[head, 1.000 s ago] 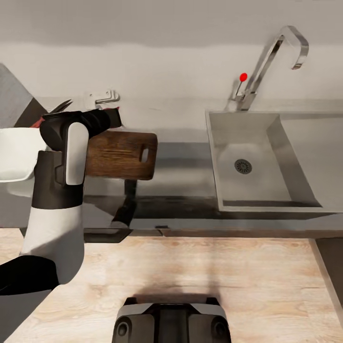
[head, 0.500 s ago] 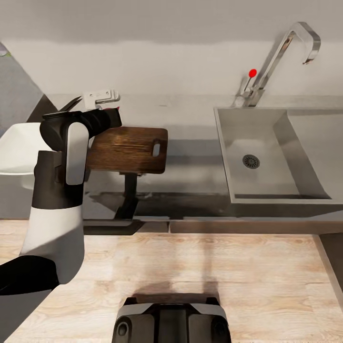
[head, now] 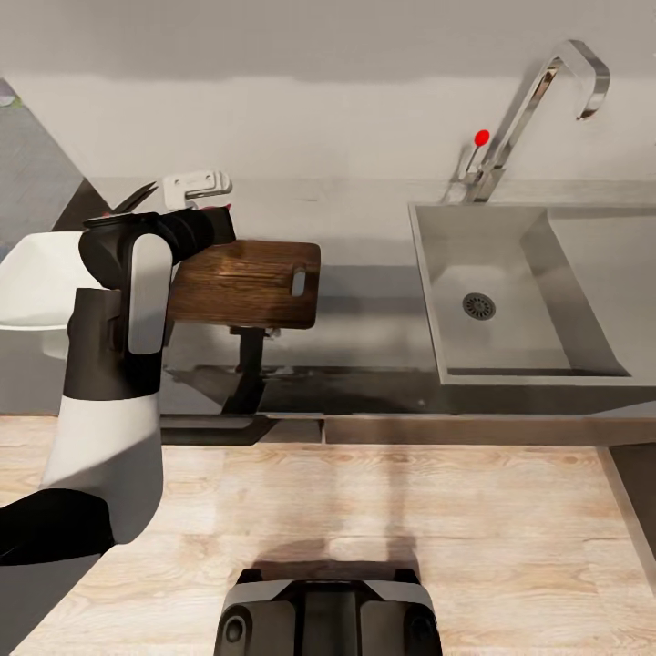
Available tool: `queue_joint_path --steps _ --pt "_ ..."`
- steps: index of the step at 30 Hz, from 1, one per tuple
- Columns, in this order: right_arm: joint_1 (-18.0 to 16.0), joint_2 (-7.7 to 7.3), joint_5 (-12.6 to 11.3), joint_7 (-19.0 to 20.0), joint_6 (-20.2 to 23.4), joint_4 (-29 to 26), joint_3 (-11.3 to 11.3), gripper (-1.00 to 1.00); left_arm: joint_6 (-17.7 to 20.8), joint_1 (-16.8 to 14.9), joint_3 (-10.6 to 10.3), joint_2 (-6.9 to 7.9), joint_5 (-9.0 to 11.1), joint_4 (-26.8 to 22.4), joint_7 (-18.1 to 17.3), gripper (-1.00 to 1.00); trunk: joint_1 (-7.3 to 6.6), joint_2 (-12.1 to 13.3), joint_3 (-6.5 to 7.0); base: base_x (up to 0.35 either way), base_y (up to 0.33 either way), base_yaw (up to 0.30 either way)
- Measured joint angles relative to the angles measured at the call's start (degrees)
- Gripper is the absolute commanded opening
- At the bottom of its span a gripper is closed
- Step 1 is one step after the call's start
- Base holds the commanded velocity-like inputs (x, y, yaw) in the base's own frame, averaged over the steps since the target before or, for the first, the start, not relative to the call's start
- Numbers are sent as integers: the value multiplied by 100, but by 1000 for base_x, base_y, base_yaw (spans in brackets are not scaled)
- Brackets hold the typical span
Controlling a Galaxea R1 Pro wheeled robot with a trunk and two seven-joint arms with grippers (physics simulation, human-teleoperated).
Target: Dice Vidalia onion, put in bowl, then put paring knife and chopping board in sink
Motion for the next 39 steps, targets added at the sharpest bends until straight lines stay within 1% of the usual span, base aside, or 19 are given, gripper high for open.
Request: queue_joint_path --steps 4,13,17,20,24,26,39 --pt "0 0 0 0 -1 0 0 100 0 16 0 0 0 0 0 -100 1 0 0 -66 -1 0" --pt "0 0 0 0 -2 0 -1 100 -1 43 -14 -7 2 0 0 -100 3 1 0 -286 -32 0" --pt "0 0 0 0 -3 0 0 100 -1 44 -72 -30 3 0 0 -100 2 0 0 -215 -25 0" --pt "0 0 0 0 -2 0 0 100 0 46 -83 -46 1 0 0 -100 1 0 0 -68 -6 0" --pt "0 1 0 0 -5 0 0 100 -3 47 -102 -136 10 0 0 -100 0 0 0 -9 -1 0" --pt "0 0 0 0 -6 0 0 100 -7 47 -104 -151 3 0 0 -100 0 0 0 -1 0 0" --pt "0 9 0 1 -9 0 9 100 -18 45 -104 -158 0 0 -4 -100 0 0 0 0 0 0"
